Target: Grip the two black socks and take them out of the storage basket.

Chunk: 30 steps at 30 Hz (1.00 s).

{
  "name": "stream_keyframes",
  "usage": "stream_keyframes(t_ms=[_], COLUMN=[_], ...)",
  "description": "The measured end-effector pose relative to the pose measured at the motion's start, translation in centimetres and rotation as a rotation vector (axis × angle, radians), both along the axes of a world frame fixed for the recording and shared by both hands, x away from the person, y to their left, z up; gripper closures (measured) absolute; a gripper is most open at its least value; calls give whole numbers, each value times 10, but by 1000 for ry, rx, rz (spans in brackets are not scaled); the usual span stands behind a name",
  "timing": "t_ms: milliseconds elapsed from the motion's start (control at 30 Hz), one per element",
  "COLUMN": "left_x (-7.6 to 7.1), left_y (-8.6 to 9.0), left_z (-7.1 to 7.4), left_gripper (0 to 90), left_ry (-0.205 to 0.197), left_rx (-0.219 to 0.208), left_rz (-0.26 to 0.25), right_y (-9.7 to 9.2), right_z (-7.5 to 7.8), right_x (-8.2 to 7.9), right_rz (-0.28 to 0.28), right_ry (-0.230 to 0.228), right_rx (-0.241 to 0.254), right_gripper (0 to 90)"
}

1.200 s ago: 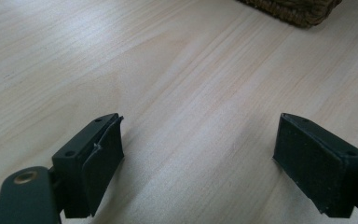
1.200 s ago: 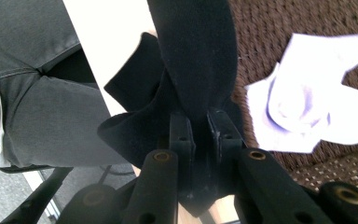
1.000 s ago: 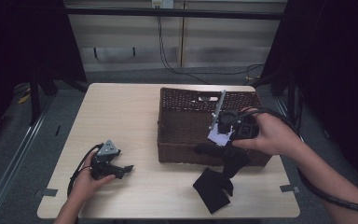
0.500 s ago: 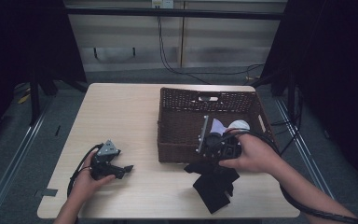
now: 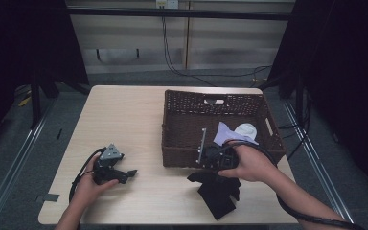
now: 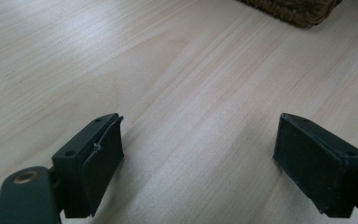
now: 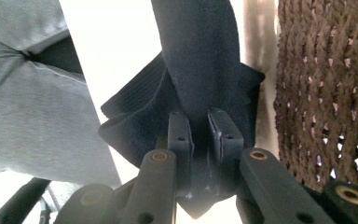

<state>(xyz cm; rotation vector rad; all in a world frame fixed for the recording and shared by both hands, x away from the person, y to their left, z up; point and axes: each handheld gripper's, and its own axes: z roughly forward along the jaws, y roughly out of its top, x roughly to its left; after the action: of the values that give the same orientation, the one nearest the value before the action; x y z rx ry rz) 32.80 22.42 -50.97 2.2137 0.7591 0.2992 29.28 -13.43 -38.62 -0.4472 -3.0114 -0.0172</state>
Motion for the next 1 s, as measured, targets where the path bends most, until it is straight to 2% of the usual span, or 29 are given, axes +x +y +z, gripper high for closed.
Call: stream_keyframes(t_ms=[133,233,400,733,867,1000], left_x=[0,0,0,1,0,0], left_y=[1,1,1,1,1,1], left_z=[0,0,0,1,0,0], left_gripper=[147,148,147,148,147,147], left_ry=[-7,-7,-7,-5,-5,-5], left_rx=[11,11,11,15,11,11], left_rz=[-4,-5,-5,-11,-4,-4], right_y=[4,5,3,-5,-14,-24], right_z=[-7,-10,-12,-5,-4,-1], right_x=[0,1,1,-4,-7,-9], right_rz=[1,9,-14,-33,-52,-76], right_ry=[18,13,26,61,47,46], right_rx=[-6,2,19,60,76,100], right_gripper=[784,753,586,415,328,283])
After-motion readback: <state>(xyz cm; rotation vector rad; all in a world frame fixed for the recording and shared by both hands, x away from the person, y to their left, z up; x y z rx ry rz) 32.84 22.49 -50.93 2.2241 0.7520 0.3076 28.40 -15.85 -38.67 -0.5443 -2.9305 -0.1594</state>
